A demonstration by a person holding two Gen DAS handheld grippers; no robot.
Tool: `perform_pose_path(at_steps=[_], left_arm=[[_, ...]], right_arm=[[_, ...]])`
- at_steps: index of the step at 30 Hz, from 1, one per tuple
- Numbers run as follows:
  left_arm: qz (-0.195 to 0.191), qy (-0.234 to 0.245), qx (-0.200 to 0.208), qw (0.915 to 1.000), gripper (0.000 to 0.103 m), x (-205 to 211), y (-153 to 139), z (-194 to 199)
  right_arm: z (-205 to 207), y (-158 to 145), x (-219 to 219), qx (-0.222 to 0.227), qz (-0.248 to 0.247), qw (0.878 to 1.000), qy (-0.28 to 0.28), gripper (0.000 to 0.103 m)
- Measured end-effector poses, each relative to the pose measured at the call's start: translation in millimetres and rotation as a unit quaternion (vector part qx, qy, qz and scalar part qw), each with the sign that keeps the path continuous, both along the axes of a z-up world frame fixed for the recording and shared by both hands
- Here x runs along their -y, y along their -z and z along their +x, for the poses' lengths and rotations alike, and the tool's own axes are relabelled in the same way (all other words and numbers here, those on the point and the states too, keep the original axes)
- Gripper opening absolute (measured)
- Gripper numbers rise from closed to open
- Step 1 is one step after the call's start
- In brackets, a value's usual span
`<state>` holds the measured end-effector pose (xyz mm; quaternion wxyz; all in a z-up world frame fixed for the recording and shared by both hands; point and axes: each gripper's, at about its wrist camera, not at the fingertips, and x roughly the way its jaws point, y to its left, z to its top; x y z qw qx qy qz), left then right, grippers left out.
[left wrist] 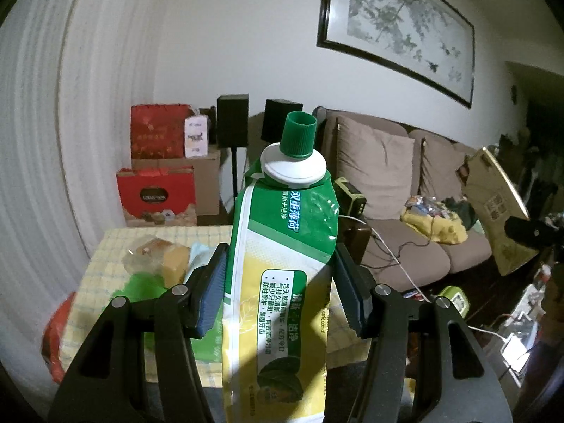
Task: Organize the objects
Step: 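Carry the tube and the packaged box away from the table toward the cardboard box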
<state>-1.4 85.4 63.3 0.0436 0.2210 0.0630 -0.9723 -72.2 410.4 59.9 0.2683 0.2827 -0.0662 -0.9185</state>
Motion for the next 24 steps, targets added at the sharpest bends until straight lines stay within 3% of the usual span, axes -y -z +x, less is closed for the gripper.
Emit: perform_pose_path(at_steps=[4,8,14,24], left_arm=[[-0.021,-0.01,-0.005,0.9997,0.054,-11.4,-7.2,0.0],[-0.049,-0.019,0.004,0.9986,0.054,-23.4,-7.2,-12.8],[-0.033,-0.053,-0.01,0.998,0.054,-18.5,-16.1,-30.1],[-0.06,-0.002,0.019,0.998,0.054,-78.5,4.9,-65.8]], right_arm=[[-8.7,11.5,-9.2,-0.013,0.023,0.999,0.038,0.097],[-19.3,33.7,-27.0,-0.001,-0.037,0.999,0.013,0.097],[-23.6,40.5,-31.6,-0.01,-0.015,0.999,0.039,0.097],[-57.7,73.7,-67.5,0.019,0.005,0.994,0.111,0.097]])
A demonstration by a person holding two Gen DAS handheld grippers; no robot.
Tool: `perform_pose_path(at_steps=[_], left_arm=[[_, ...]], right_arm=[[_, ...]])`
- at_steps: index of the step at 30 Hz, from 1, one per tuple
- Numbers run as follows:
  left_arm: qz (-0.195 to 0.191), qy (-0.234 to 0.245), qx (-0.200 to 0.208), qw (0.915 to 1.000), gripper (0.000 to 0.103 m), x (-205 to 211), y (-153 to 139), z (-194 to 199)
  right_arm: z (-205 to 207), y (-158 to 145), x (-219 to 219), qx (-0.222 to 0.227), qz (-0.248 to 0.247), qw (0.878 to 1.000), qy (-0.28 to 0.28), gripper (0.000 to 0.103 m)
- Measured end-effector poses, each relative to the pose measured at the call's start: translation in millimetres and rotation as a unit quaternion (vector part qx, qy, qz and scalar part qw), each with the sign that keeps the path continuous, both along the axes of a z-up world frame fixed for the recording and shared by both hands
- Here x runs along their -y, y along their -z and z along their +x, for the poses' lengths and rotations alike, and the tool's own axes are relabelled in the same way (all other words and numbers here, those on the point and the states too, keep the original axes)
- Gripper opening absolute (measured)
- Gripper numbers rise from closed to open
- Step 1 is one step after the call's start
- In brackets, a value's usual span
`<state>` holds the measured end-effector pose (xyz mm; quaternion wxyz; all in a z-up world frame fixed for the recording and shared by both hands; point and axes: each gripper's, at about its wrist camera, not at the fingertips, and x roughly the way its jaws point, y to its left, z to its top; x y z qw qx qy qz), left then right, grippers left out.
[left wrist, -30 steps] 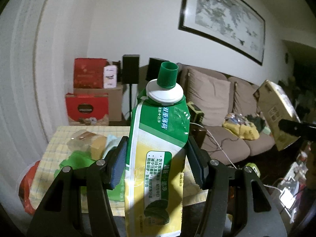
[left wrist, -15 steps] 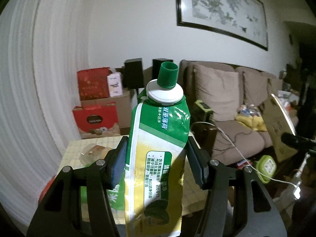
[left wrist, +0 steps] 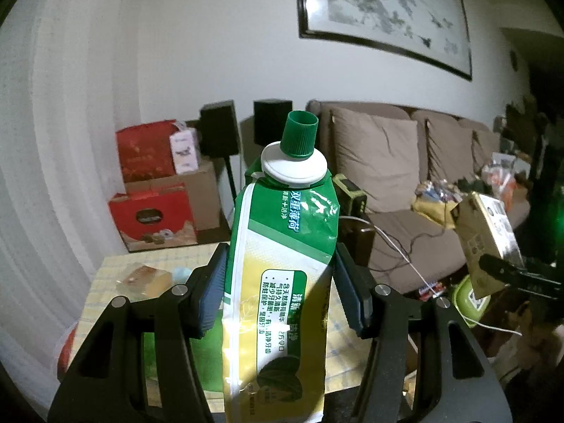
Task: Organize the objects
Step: 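Carry the tube and the packaged box away from the table toward the cardboard box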
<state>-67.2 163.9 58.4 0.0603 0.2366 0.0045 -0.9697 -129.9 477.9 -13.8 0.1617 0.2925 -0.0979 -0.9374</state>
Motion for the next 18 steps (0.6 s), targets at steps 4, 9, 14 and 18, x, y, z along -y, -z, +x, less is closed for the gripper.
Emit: perform_pose_path(at_steps=[4,9,14,18], left_arm=[[-0.007,0.019,0.011,0.9997,0.054,-24.3,9.4,-20.2],[-0.017,0.042,0.017,0.9988,0.054,-52.0,14.8,-34.0],[0.003,0.073,0.009,0.9973,0.054,-79.1,11.2,-33.0],[0.004,0.094,0.02,0.9954,0.054,-100.9,21.1,-45.5]], right_arm=[[-11.1,6.2,-8.3,0.005,0.011,1.0,0.014,0.097],[-15.5,12.1,-16.7,0.01,0.019,0.999,0.029,0.097],[-19.3,19.7,-20.2,0.026,0.029,0.998,0.042,0.097],[-23.8,28.8,-22.8,0.039,0.039,0.997,0.054,0.097]])
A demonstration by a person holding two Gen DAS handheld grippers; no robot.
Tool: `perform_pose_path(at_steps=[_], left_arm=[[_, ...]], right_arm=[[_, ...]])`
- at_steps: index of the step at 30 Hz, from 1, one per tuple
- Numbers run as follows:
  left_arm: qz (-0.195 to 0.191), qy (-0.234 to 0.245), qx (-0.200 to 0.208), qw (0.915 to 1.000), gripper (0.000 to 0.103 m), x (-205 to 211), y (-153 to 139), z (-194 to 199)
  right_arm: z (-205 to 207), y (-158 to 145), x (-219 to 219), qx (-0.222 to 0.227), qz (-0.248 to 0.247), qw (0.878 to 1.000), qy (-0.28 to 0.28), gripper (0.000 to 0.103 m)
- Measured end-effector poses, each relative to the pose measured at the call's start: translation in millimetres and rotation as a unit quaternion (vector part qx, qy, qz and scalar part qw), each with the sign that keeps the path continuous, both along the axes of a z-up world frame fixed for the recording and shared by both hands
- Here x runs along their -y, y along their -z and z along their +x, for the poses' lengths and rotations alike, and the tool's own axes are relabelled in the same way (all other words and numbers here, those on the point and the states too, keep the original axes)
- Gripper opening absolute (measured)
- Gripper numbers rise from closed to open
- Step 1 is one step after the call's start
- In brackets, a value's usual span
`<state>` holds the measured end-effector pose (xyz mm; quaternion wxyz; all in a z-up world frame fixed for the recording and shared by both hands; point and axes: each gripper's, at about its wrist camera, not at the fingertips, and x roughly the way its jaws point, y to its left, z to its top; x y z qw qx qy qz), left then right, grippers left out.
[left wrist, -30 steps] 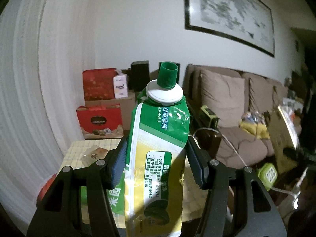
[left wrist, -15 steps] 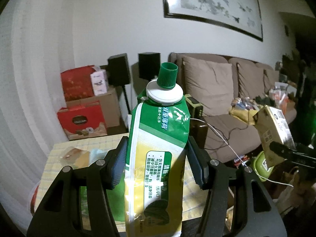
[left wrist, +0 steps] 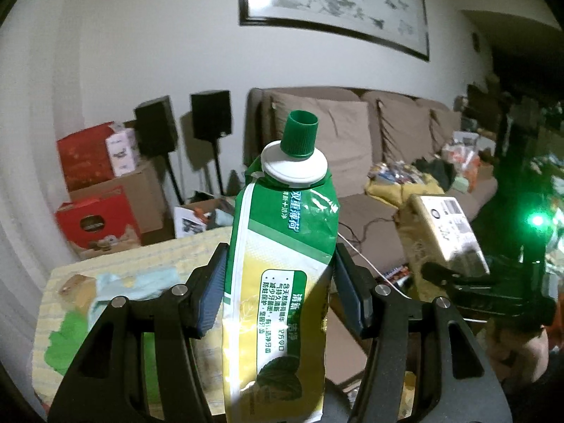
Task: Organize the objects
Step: 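Carry the tube and the packaged box away from the table toward the cardboard box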
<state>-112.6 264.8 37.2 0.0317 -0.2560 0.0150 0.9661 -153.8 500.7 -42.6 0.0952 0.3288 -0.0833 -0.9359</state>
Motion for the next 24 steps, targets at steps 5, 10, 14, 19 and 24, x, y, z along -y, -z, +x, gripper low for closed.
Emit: perform_pose_path(at_steps=[5,10,14,19,24], left_arm=[[0.004,0.013,0.008,0.9999,0.054,-22.9,20.5,-20.8],[0.02,0.019,0.046,0.9986,0.054,-31.6,49.7,-45.3],[0.019,0.024,0.057,0.9979,0.054,-41.1,65.0,-55.1],[0.017,0.027,0.071,0.997,0.054,-53.8,82.1,-66.8],[-0.007,0.018,0.06,0.998,0.054,-68.1,98.2,-76.2]], right_arm=[[-5.5,11.1,-10.7,0.01,-0.005,1.0,0.015,0.097],[-15.1,28.0,-20.3,0.027,-0.015,0.999,0.024,0.097],[-23.2,45.4,-23.7,0.05,0.003,0.998,0.041,0.097],[-29.3,65.3,-30.3,0.071,0.007,0.996,0.049,0.097],[-33.9,80.7,-39.1,0.093,-0.006,0.994,0.064,0.097]])
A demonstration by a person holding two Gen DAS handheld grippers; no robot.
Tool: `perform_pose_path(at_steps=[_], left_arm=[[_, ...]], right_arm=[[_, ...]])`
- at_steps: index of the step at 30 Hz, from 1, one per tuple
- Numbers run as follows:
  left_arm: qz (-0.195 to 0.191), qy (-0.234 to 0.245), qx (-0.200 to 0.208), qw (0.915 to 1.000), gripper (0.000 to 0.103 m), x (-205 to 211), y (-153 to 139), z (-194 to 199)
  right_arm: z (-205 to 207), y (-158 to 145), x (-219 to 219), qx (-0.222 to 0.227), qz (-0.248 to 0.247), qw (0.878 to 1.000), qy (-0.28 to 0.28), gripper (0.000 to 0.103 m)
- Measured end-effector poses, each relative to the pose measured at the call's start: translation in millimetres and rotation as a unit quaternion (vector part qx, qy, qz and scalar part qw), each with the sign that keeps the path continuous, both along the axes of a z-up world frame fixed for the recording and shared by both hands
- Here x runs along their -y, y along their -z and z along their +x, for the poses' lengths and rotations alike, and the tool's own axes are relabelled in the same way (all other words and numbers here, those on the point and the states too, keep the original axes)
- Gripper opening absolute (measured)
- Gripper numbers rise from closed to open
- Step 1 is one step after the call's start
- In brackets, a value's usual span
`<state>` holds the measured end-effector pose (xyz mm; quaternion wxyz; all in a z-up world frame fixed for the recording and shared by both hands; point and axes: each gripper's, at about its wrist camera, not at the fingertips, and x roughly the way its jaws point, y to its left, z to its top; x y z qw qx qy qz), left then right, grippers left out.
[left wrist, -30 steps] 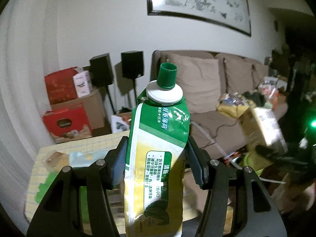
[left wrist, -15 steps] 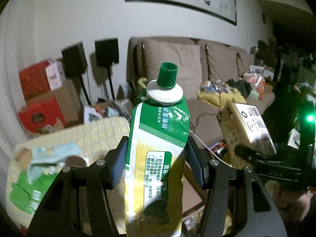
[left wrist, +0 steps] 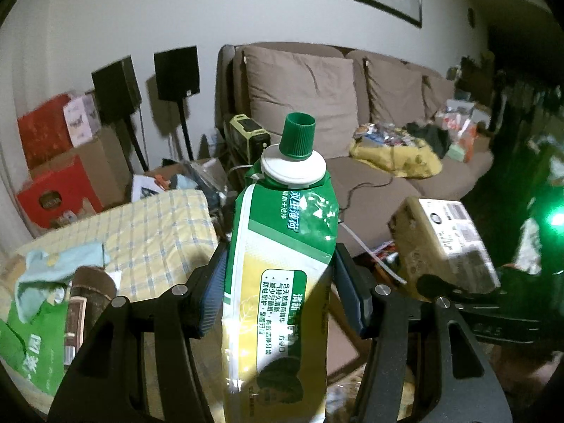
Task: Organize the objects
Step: 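Carry the tube and the packaged box away from the table toward the cardboard box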
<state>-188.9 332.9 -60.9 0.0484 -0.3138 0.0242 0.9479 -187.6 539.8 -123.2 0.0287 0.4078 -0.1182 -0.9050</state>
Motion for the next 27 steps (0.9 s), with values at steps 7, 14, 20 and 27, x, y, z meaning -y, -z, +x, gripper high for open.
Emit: perform_pose_path(at_steps=[7,14,20,27], left_arm=[[0.0,0.013,0.025,0.9996,0.054,-17.6,27.6,-14.6],[0.014,0.033,0.05,0.9981,0.054,-31.2,49.1,-29.1],[0.017,0.049,0.074,0.9959,0.054,-44.5,71.0,-38.1],[0.019,0.051,0.106,0.9928,0.054,-53.6,99.4,-48.3]], right_arm=[[-5.9,25.3,-1.7,0.033,0.061,0.997,0.027,0.097],[-11.4,53.9,-14.1,0.07,0.063,0.995,0.037,0.097],[-14.3,67.6,-13.5,0.085,0.062,0.994,0.028,0.097],[-17.7,76.6,-11.8,0.101,0.063,0.993,0.024,0.097]])
